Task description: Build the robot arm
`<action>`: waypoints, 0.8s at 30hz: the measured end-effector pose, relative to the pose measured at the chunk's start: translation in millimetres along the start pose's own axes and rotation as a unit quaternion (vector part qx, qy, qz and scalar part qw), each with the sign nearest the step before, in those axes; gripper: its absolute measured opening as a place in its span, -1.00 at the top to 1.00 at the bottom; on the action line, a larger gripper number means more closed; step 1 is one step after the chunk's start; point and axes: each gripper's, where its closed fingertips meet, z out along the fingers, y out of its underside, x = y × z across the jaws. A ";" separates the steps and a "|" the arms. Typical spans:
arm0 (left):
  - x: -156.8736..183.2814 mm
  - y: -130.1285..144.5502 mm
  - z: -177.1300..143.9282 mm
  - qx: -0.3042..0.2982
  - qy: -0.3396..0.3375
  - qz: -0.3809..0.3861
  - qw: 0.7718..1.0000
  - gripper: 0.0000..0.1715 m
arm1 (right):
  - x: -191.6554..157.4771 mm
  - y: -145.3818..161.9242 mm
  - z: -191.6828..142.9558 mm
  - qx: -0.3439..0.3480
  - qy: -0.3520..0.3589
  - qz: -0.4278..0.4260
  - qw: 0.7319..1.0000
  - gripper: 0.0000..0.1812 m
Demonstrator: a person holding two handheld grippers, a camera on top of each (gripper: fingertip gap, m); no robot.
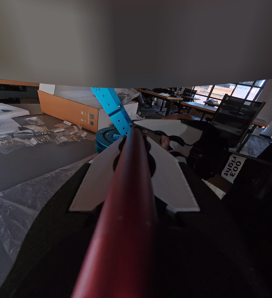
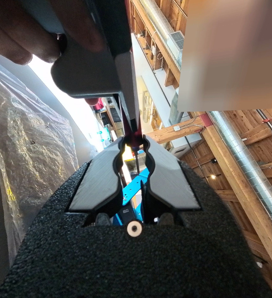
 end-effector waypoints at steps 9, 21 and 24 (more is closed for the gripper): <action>1.7 -1.9 3.0 0.006 0.011 -0.045 0.999 0.75 | 5.1 2.8 -1.6 -0.010 0.020 -0.014 1.000 0.77; -14.4 -5.5 -7.9 0.010 -0.033 0.209 0.977 0.76 | -0.2 24.3 -17.8 -0.025 -0.224 0.471 0.853 0.43; -6.5 -17.1 -4.1 0.025 -0.020 0.254 0.967 0.76 | 5.7 4.3 -17.9 -0.009 -0.290 0.673 0.680 0.41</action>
